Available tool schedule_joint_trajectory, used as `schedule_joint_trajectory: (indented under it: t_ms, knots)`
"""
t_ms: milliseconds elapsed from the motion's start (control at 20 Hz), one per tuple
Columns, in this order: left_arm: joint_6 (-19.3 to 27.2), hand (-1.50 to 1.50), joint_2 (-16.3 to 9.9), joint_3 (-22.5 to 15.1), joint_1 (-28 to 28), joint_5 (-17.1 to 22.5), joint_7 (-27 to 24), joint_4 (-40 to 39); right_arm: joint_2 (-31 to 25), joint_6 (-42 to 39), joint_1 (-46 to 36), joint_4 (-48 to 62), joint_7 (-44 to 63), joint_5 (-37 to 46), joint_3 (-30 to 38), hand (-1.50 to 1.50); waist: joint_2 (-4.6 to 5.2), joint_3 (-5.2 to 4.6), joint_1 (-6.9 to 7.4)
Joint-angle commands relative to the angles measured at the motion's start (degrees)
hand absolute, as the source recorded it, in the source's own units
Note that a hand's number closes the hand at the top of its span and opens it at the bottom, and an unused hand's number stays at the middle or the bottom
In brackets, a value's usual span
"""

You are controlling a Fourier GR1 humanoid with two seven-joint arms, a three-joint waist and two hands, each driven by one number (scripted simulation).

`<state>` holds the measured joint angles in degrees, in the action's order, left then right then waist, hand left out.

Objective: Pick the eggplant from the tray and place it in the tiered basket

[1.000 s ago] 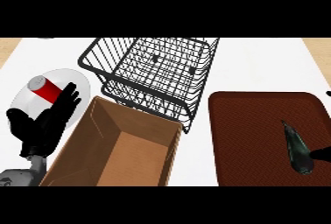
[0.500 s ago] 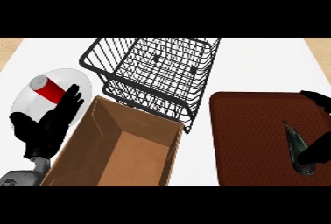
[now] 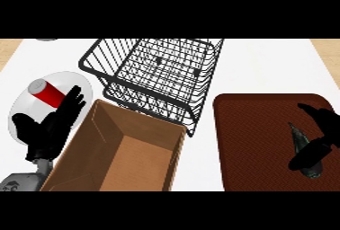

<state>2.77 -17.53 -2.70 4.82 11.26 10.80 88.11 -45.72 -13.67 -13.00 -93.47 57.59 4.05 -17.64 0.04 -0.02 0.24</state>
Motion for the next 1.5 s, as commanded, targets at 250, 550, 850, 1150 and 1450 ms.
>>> schedule_joint_trajectory:
  t_ms: [250, 550, 850, 1150, 1450]
  knots:
    - [-2.1, 0.00, 0.5, 2.3, -0.7, -0.6, 2.1, 2.4, 6.3, 0.9, 4.3, 6.7, -4.2, 12.9, 0.9, -1.50, -0.07, 0.03, -0.16]
    - [-5.2, 0.00, 1.0, 5.1, 0.6, -0.8, -2.3, -3.6, 7.6, 2.1, 6.1, 12.1, -12.3, 20.2, 3.6, -1.50, -0.02, 0.02, -0.25]
    - [-5.8, 0.00, 1.8, 5.1, -3.8, -2.3, -1.3, 1.5, 11.4, -3.9, 3.2, 16.9, -11.6, 21.9, 5.2, -1.50, -0.04, 0.02, 0.09]
    - [-3.6, 0.00, 3.5, 4.6, -1.5, -2.3, 4.0, 4.7, 10.7, -8.8, 7.6, 13.6, -14.9, 21.8, 3.8, 1.50, -0.09, 0.03, -0.14]
    - [-7.4, 0.00, 2.6, 6.7, -0.7, -1.6, 0.1, -0.7, 12.0, -6.1, 6.6, 19.4, -22.8, 28.0, 2.9, 1.50, 0.04, 0.04, -0.01]
